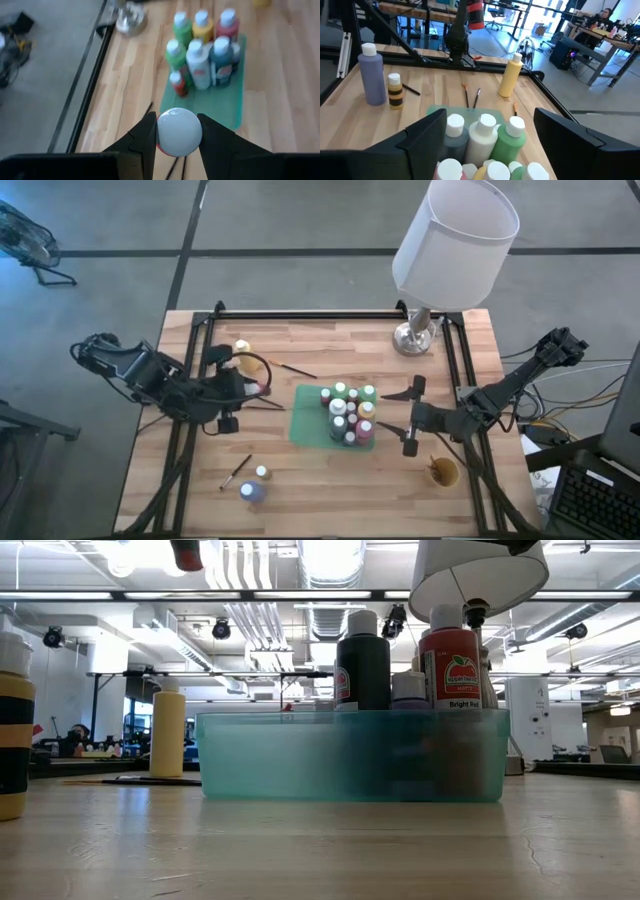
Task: Pick & Place Paint Supplies
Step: Put the red paint bottle into the green bin
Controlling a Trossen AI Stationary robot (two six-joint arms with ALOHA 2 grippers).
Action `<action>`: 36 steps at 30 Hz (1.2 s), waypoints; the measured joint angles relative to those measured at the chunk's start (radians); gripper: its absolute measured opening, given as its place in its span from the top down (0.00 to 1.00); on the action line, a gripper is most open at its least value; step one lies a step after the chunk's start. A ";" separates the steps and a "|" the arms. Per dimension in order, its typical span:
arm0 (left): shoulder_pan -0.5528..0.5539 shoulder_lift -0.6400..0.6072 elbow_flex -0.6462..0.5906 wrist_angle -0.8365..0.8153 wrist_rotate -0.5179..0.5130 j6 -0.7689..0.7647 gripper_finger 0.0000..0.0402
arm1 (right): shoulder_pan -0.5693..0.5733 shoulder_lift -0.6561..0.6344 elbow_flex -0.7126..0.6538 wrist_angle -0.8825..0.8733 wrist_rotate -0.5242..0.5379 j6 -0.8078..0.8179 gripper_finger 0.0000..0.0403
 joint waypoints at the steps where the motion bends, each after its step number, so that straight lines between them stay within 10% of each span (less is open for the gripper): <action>1: 0.000 0.000 0.000 0.030 0.000 0.021 0.70 | 0.000 0.000 0.000 0.001 0.000 0.000 0.27; 21: 0.103 0.085 0.027 0.391 0.169 0.359 0.70 | -0.011 0.016 0.000 0.219 0.000 -0.052 0.38; 36: 0.235 0.324 0.268 0.403 0.266 0.426 0.70 | -0.118 0.064 0.014 0.212 -0.134 -0.072 0.27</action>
